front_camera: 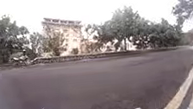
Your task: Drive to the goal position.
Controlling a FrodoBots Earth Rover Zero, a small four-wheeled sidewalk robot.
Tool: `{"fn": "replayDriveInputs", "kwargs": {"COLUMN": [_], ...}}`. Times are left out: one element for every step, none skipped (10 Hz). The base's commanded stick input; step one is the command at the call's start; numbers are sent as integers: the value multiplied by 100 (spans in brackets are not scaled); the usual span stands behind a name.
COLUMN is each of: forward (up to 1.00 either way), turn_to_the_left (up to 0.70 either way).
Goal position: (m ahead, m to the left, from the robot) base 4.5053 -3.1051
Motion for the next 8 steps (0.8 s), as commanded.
{"fn": "replayDriveInputs", "kwargs": {"forward": [29, 100, 100, 100, 100, 100, 100, 100], "turn_to_the_left": [-66, -40, -40, -40, -40, -40, -40, -40]}}
